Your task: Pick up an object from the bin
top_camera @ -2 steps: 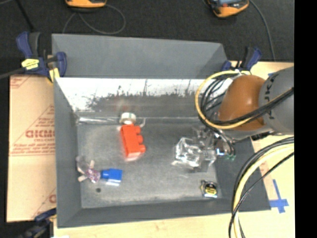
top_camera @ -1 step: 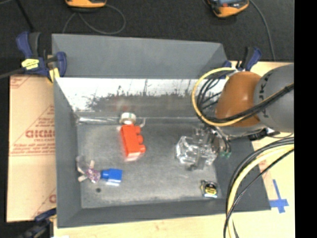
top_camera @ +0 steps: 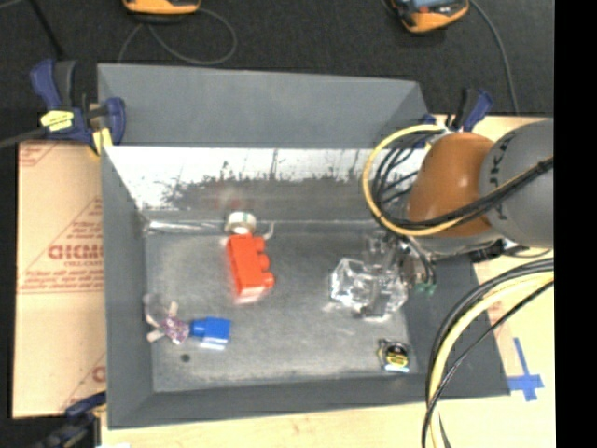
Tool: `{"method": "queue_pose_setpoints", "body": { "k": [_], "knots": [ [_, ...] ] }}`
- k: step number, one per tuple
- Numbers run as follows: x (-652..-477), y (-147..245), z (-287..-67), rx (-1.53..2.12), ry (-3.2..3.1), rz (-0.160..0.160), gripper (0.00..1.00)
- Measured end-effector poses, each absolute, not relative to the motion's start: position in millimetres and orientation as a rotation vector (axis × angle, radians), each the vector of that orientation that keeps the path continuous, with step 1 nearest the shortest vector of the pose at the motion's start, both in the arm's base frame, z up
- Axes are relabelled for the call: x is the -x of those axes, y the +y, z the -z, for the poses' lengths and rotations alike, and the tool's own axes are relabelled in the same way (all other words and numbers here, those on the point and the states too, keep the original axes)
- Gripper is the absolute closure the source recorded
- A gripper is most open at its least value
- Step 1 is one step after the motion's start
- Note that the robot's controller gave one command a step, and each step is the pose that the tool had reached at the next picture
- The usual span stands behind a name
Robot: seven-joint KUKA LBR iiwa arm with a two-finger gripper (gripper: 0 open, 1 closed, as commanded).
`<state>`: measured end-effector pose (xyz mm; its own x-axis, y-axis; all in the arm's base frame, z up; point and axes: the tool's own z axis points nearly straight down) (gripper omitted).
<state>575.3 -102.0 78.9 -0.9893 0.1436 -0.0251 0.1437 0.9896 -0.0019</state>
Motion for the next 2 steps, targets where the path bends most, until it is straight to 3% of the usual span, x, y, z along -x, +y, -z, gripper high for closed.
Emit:
{"method": "queue_pose_setpoints", "body": {
  "k": [1, 2],
  "knots": [
    [-576.5, -101, -80, -0.222, 3.105, 0.004, 1.0],
    [-578.6, -102, -178, -0.217, 3.125, 0.0, 1.0]
  ]
}}
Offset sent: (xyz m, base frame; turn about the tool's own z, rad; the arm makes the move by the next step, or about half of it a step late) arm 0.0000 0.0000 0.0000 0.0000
